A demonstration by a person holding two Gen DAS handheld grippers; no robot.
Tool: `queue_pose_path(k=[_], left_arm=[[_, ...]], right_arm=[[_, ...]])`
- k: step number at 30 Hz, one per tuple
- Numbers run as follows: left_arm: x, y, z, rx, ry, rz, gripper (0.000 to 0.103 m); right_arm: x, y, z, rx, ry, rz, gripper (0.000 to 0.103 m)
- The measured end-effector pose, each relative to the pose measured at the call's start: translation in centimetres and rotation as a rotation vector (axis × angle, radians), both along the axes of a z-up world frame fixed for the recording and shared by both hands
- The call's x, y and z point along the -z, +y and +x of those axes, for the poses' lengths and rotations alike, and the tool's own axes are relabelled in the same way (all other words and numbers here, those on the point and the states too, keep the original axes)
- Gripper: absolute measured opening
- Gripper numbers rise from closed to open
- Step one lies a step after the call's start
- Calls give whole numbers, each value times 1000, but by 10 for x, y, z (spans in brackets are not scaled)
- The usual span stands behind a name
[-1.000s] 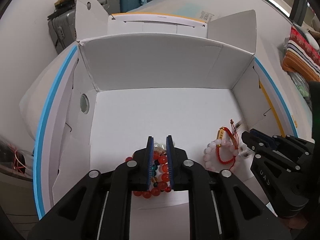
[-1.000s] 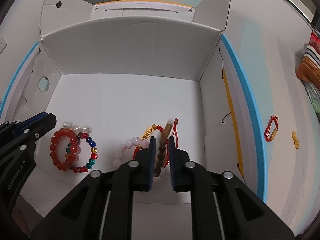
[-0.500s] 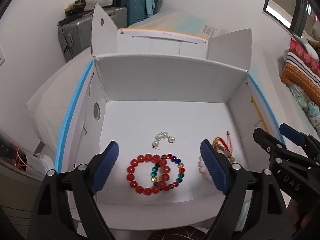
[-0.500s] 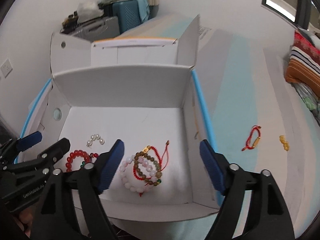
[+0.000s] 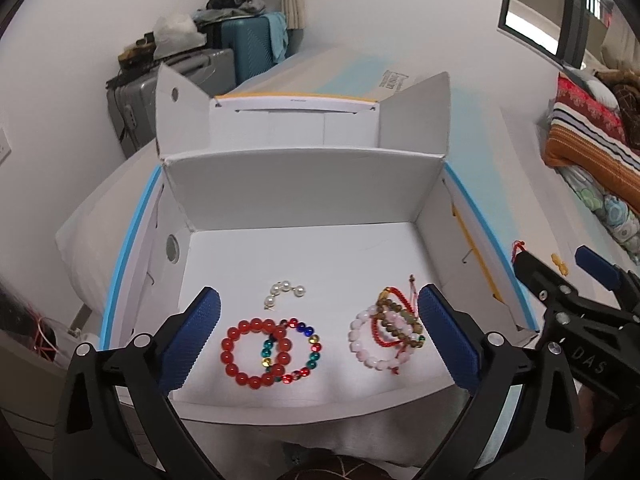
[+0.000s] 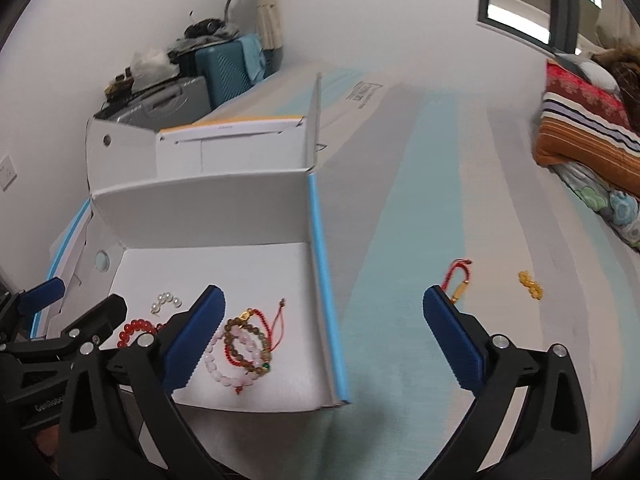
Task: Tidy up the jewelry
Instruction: 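Move both open tools back over the red cord and yellow bead bracelets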
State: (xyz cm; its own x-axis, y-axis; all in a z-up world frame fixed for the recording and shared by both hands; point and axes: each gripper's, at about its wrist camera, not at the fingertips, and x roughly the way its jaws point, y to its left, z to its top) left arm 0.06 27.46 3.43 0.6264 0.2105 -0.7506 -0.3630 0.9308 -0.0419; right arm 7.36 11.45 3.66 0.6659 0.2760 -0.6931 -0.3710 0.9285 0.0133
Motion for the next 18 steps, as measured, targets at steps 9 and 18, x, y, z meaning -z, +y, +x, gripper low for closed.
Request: queue_pose_path(k=[9,18], left_arm=[[-9,-41,8,52,-13,18,97],[-15,-92,28,130,-19,29,97]], right_arm=[[-12,-49,2,62,-18,24,95],[-17,-106,8,139,-20,31,95]])
